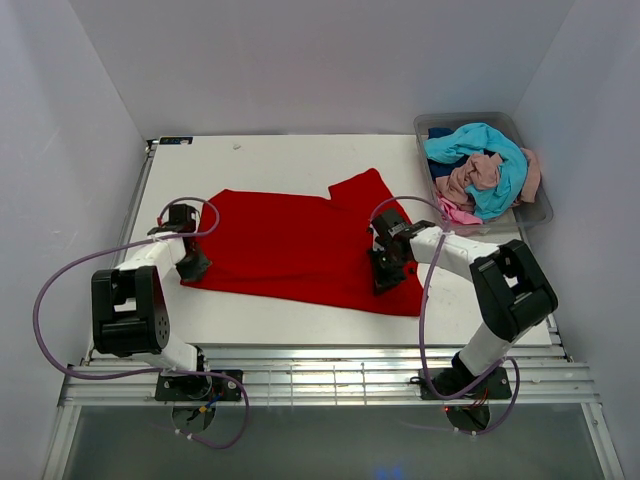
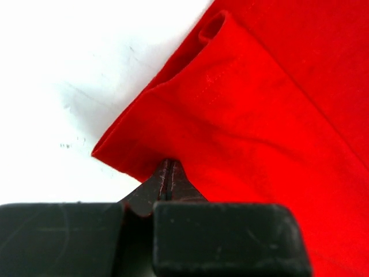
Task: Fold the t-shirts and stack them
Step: Fold the flattened tshirt in 1/3 of the way, then grap the side of the flattened tshirt furthest away from the robot with both arms
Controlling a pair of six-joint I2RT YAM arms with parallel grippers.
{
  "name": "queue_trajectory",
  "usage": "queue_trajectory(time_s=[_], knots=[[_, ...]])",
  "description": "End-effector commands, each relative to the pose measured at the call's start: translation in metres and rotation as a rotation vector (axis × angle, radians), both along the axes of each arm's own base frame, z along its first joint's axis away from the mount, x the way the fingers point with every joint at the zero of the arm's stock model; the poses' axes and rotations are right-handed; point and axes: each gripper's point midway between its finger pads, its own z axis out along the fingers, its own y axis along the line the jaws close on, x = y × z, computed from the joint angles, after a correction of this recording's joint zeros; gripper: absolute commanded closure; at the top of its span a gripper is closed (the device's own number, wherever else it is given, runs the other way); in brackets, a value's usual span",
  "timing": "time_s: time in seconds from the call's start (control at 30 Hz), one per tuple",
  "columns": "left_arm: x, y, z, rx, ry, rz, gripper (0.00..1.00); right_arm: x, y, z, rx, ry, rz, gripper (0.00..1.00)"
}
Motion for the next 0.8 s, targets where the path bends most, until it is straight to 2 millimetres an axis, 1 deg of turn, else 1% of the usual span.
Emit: queue_trajectory(time_s=[0.0, 0.03, 0.07, 0.1, 0.13, 0.17, 0.2, 0.23, 0.27, 0.3, 0.33, 0.37, 0.4, 0.43, 0.47, 0.5, 0.53, 0.57, 0.6, 0.63, 0.67, 0.7, 0.73, 0.77], knots=[[0.021, -0.006, 0.041, -0.035, -0.119, -0.004, 1.0, -0.001, -0.016, 0.008, -0.099, 0.001, 0.02, 0.92], [0.03, -0.007, 0.054, -0.042, -0.16, -0.011, 1.0, 0.011, -0.012, 0.02, -0.094, -0.035, 0.02, 0.92], [0.051, -0.007, 0.081, -0.045, -0.243, -0.022, 1.0, 0.02, -0.01, 0.032, -0.103, -0.057, 0.02, 0.88], [0.061, -0.01, 0.098, -0.056, -0.288, -0.034, 1.0, 0.052, 0.003, 0.062, -0.083, -0.153, 0.02, 0.84], [0.072, -0.01, 0.113, -0.058, -0.328, -0.047, 1.0, 0.065, 0.009, 0.076, -0.073, -0.189, 0.022, 0.79], [0.092, -0.011, 0.143, -0.059, -0.406, -0.061, 0.95, 0.078, 0.009, 0.089, -0.097, -0.226, 0.02, 0.74], [0.102, -0.011, 0.149, -0.063, -0.418, -0.071, 0.78, 0.108, 0.02, 0.116, -0.085, -0.305, 0.02, 0.73], [0.112, -0.015, 0.158, -0.076, -0.44, -0.096, 0.67, 0.123, 0.02, 0.127, -0.088, -0.33, 0.013, 0.72], [0.12, -0.015, 0.164, -0.076, -0.453, -0.107, 0.54, 0.136, 0.022, 0.135, -0.091, -0.347, 0.008, 0.69], [0.134, -0.014, 0.18, -0.072, -0.491, -0.119, 0.4, 0.146, 0.021, 0.124, -0.127, -0.311, 0.021, 0.67], [0.143, -0.015, 0.171, -0.076, -0.465, -0.131, 0.21, 0.174, 0.025, 0.15, -0.096, -0.376, -0.002, 0.66], [0.148, -0.014, 0.17, -0.07, -0.457, -0.146, 0.16, 0.187, 0.025, 0.154, -0.096, -0.385, -0.007, 0.63], [0.157, -0.014, 0.175, -0.069, -0.467, -0.156, 0.14, 0.198, 0.024, 0.132, -0.128, -0.336, -0.006, 0.63], [0.163, -0.015, 0.16, -0.081, -0.431, -0.165, 0.11, 0.223, 0.023, 0.151, -0.104, -0.396, -0.027, 0.62], [0.167, -0.015, 0.156, -0.08, -0.421, -0.175, 0.11, 0.234, 0.023, 0.149, -0.1, -0.396, -0.034, 0.62], [0.17, -0.015, 0.152, -0.08, -0.411, -0.181, 0.11, 0.245, 0.023, 0.126, -0.105, -0.358, -0.036, 0.62], [0.176, -0.014, 0.144, -0.082, -0.391, -0.184, 0.11, 0.259, 0.016, 0.121, -0.101, -0.362, -0.06, 0.62], [0.178, -0.013, 0.139, -0.082, -0.379, -0.183, 0.11, 0.273, 0.014, 0.125, -0.083, -0.389, -0.078, 0.65], [0.18, -0.012, 0.136, -0.078, -0.369, -0.182, 0.11, 0.28, 0.013, 0.108, -0.077, -0.368, -0.082, 0.66], [0.182, -0.012, 0.136, -0.075, -0.368, -0.18, 0.11, 0.296, 0.006, 0.106, -0.061, -0.403, -0.108, 0.66], [0.184, -0.011, 0.13, -0.074, -0.356, -0.178, 0.11, 0.3, 0.003, 0.097, -0.057, -0.401, -0.116, 0.66], [0.185, -0.011, 0.128, -0.076, -0.353, -0.179, 0.11, 0.307, 0.0, 0.093, -0.053, -0.414, -0.126, 0.66], [0.189, -0.01, 0.13, -0.071, -0.358, -0.18, 0.11, 0.315, -0.006, 0.092, -0.05, -0.432, -0.137, 0.64], [0.191, -0.009, 0.126, -0.067, -0.349, -0.18, 0.11, 0.324, -0.001, 0.095, -0.013, -0.468, -0.121, 0.59]])
